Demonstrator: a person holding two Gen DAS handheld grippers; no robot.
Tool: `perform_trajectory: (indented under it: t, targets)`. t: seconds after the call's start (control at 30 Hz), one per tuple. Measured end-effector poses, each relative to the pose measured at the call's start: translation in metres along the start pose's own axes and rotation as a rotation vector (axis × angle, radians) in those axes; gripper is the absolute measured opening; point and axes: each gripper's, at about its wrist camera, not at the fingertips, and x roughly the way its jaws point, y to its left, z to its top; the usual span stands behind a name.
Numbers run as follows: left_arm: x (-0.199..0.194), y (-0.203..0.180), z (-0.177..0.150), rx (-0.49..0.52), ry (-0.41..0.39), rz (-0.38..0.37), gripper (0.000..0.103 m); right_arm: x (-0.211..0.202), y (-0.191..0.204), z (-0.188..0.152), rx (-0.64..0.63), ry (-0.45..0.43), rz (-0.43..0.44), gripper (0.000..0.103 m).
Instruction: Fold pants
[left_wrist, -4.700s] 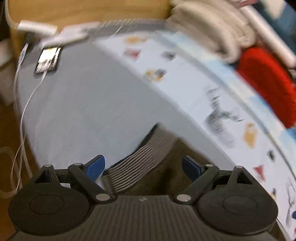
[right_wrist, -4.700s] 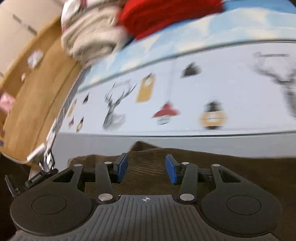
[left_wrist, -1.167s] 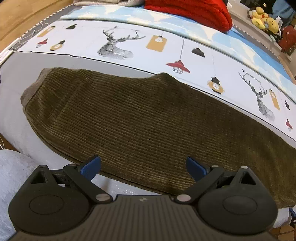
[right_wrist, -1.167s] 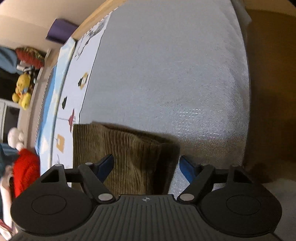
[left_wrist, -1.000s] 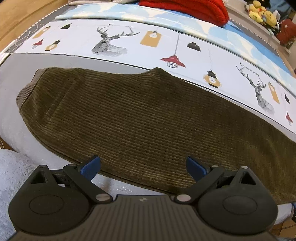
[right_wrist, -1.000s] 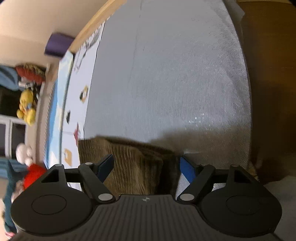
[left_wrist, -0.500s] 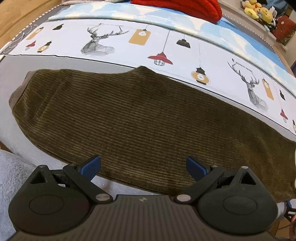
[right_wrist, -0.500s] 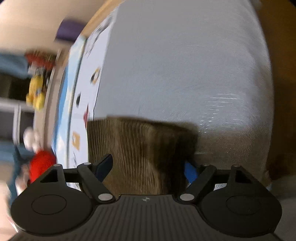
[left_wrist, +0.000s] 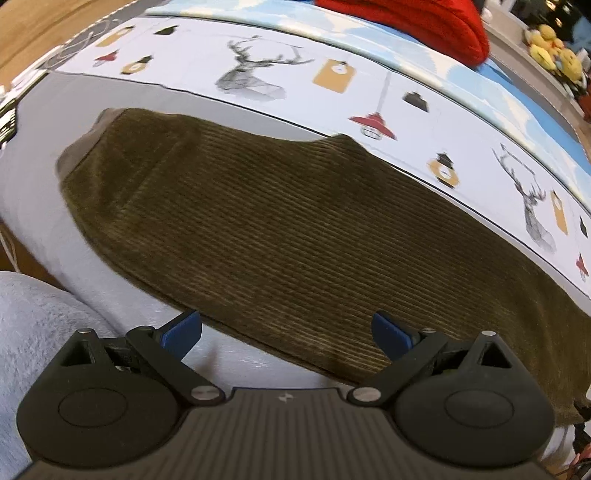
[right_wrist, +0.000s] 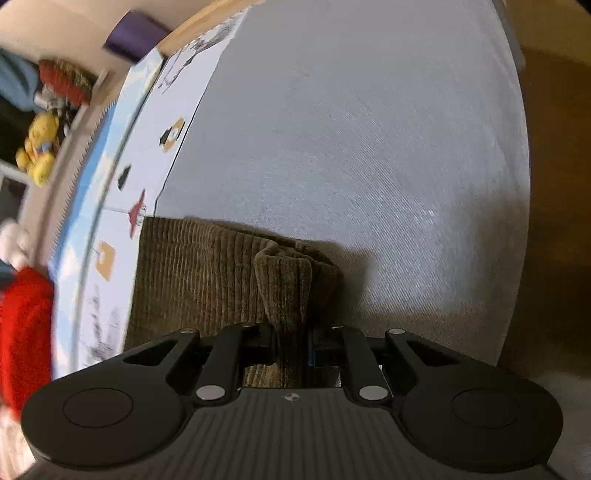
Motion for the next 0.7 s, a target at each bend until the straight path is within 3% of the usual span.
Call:
perform_trajectory:
  t: [0.13,0.27,0.4,0.47,0.53,0.63,0.67,0.7]
  targets:
    - [-0.004,0.023,0.007,-0.034,0.002,0.03,0.1,-0.017,0.073,-0.022,-0.296,-0.12,-0.061,0.013]
    - [-0.006,0.047,0.009,-0.076,-0.002,0.034,0.1,-0.045,0.177,-0.086,-0.724,-0.24,0.092,0.013]
    - [-0.002,0.072,0.007,-0.128,0.009,0.031,0.1,-0.074,0.262,-0.198,-1.227,-0.29,0.341,0.013]
    - [0.0,0.084,0.004,-0.151,0.011,0.034,0.1,-0.082,0.27,-0.274,-1.53,-0.244,0.477,0.013]
    - [0.004,0.094,0.002,-0.169,0.021,0.041,0.1,-0.078,0.254,-0.339,-1.776,-0.153,0.545,0.013]
    - [0.012,0.107,-0.001,-0.202,0.041,0.043,0.1,-0.052,0.207,-0.417,-2.076,0.01,0.526,0.013]
    - [0.014,0.11,-0.002,-0.208,0.048,0.043,0.1,-0.043,0.194,-0.433,-2.136,0.024,0.492,0.014]
    - [0.016,0.111,-0.003,-0.207,0.053,0.041,0.1,-0.037,0.181,-0.443,-2.18,-0.039,0.474,0.014]
